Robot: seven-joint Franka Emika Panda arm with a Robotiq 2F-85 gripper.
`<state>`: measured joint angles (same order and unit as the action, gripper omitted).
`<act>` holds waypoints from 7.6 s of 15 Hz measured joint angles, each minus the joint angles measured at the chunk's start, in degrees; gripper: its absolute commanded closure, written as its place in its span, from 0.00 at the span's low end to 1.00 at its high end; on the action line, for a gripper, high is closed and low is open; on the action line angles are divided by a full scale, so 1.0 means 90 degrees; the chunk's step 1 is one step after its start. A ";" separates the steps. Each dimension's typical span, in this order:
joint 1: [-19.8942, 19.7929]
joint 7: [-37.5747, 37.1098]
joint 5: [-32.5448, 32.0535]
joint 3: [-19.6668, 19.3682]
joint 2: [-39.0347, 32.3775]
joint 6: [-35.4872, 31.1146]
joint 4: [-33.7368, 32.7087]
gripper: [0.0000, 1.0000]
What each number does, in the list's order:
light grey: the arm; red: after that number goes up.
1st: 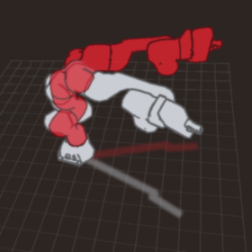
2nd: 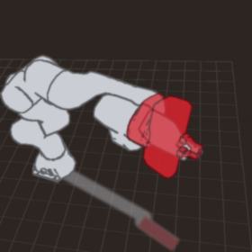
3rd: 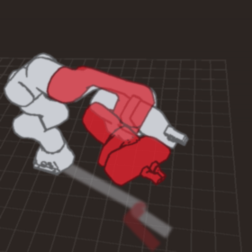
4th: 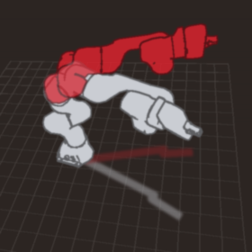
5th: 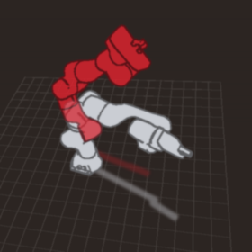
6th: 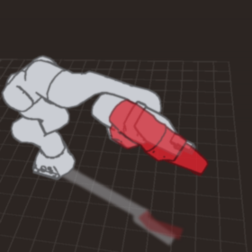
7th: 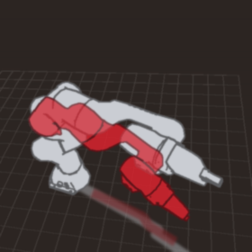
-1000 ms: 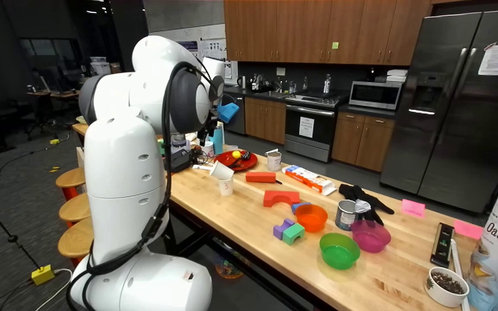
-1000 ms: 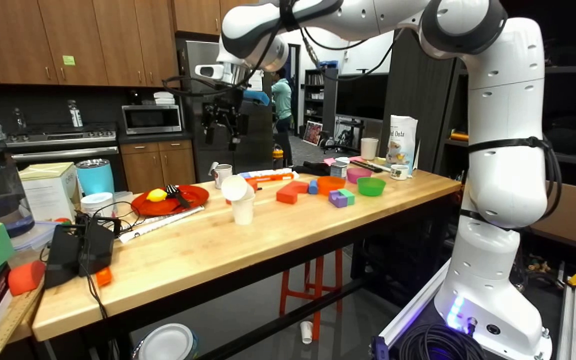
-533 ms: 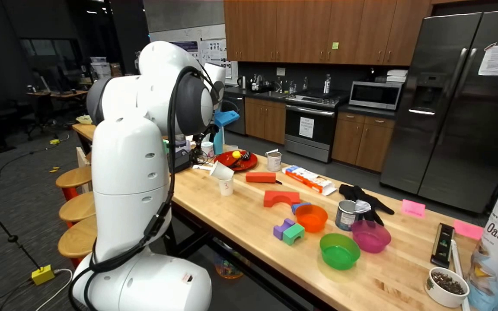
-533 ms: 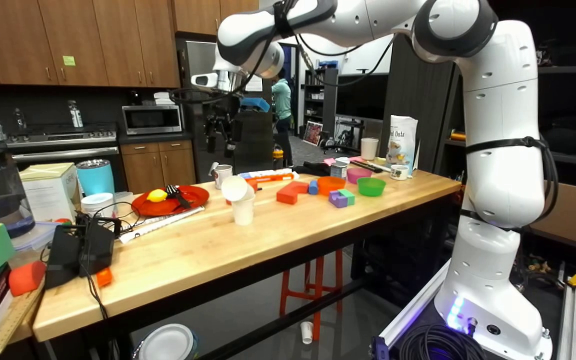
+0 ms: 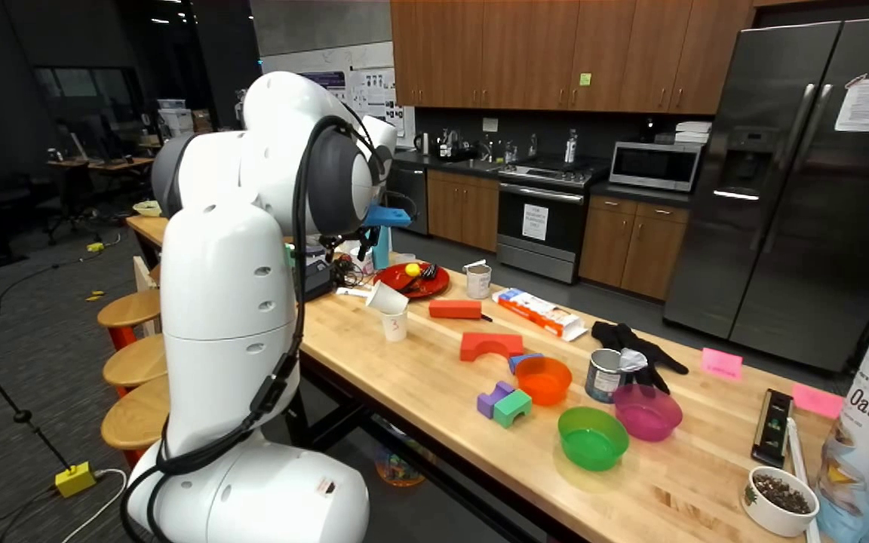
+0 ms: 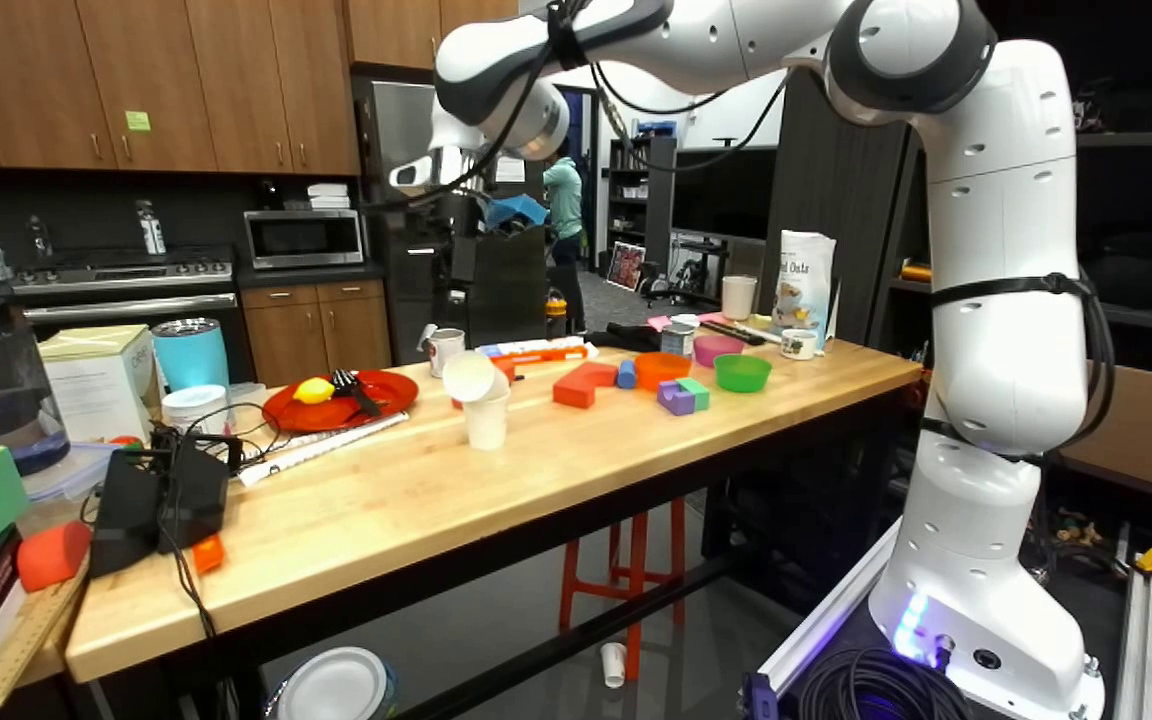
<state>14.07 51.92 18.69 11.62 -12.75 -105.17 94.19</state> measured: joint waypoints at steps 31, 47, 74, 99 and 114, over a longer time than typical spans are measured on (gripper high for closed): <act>-0.0105 -0.2707 -0.1470 -0.0006 -0.1375 0.2056 -0.1689 0.00; -0.0100 -0.2829 -0.1470 0.0021 -0.2265 0.2622 -0.2737 0.72; -0.0052 -0.3814 -0.1459 0.0010 -0.1258 0.2006 -0.2172 0.99; -0.0912 0.3313 0.2820 0.0980 -0.0580 -0.2294 0.0862 0.99; -0.0756 0.4129 0.3727 0.0762 -0.1120 -0.0731 0.0342 0.99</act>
<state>7.27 89.08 52.23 18.47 -22.82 -111.75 97.27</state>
